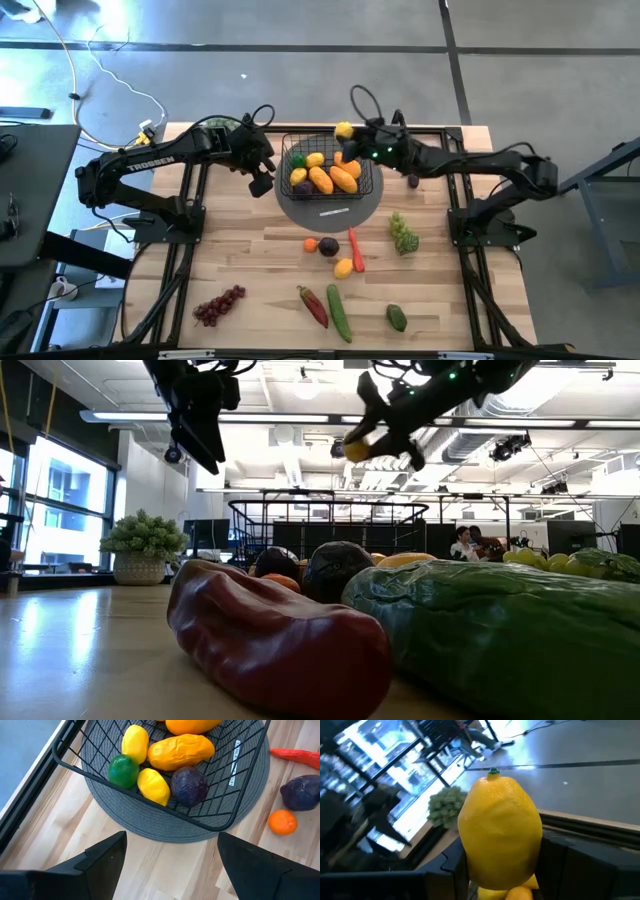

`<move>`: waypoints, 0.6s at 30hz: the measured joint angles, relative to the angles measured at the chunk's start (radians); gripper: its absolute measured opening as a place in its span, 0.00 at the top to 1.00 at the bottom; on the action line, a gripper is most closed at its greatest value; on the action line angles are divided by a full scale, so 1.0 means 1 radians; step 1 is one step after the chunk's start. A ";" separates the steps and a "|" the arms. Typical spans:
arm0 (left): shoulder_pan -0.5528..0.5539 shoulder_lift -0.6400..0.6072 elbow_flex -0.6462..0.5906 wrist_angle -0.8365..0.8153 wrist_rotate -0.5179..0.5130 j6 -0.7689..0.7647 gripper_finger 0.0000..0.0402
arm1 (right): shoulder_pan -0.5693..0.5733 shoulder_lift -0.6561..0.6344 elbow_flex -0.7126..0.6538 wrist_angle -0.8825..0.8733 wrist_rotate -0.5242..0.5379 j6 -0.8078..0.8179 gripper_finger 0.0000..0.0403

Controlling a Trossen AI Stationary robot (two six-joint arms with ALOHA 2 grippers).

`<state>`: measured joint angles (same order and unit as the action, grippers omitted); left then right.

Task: Build produce basket
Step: Put the lemon into the black wire basket

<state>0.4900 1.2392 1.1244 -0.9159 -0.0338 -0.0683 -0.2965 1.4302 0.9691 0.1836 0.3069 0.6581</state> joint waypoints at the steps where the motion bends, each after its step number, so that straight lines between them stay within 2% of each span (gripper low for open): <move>1: 0.000 0.000 0.000 0.000 0.000 0.007 0.25 | 0.009 0.012 0.001 0.010 0.001 -0.008 0.66; 6: 0.000 0.000 0.000 -0.002 0.000 0.019 0.25 | 0.028 0.080 0.106 -0.102 0.004 -0.045 0.66; 12: -0.002 0.000 0.000 -0.007 -0.001 0.019 0.25 | 0.004 0.182 0.287 -0.385 0.015 -0.078 0.66; 18: -0.002 0.000 0.000 -0.016 -0.001 0.019 0.25 | -0.019 0.293 0.417 -0.576 -0.037 -0.075 0.66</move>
<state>0.4884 1.2392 1.1244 -0.9320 -0.0349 -0.0494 -0.3151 1.7232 1.3860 -0.3925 0.2700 0.5831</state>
